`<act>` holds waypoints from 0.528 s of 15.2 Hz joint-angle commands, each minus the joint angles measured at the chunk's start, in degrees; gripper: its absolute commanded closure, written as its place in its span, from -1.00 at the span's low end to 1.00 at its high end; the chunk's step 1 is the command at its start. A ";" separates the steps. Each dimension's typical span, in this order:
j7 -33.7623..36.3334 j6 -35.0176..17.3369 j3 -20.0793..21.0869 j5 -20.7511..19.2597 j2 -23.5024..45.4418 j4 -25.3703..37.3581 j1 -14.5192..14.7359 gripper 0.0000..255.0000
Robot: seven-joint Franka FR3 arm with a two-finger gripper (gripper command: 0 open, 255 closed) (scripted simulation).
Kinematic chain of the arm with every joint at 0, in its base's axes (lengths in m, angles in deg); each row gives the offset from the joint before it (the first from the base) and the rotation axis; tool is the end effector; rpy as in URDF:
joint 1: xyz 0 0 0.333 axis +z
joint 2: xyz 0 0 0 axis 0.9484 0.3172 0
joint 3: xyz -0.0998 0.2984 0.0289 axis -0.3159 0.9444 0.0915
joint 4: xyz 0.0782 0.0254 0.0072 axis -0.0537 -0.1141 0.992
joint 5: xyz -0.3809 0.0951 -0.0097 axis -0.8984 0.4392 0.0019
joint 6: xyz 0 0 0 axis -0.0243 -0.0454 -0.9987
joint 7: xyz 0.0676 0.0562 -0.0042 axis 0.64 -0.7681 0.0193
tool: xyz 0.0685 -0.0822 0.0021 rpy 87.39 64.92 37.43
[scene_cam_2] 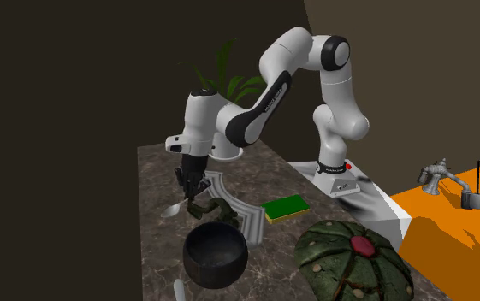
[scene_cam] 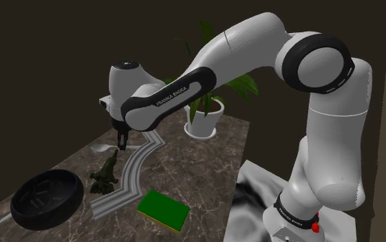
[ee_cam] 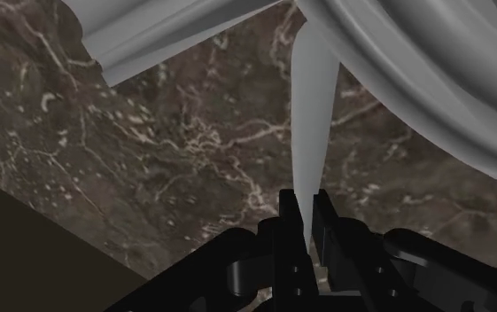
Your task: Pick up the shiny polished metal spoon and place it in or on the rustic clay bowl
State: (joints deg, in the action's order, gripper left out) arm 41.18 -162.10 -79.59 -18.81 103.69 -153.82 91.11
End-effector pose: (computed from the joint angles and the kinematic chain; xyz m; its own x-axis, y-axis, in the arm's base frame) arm 0.5849 0.2676 0.3517 0.6088 0.7806 0.1416 0.7662 -0.6248 0.1499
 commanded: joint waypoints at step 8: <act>-1.08 6.09 0.39 1.07 -3.43 2.72 -0.23 1.00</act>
State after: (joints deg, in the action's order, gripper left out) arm 40.17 -156.71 -79.23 -17.83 100.49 -151.55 90.88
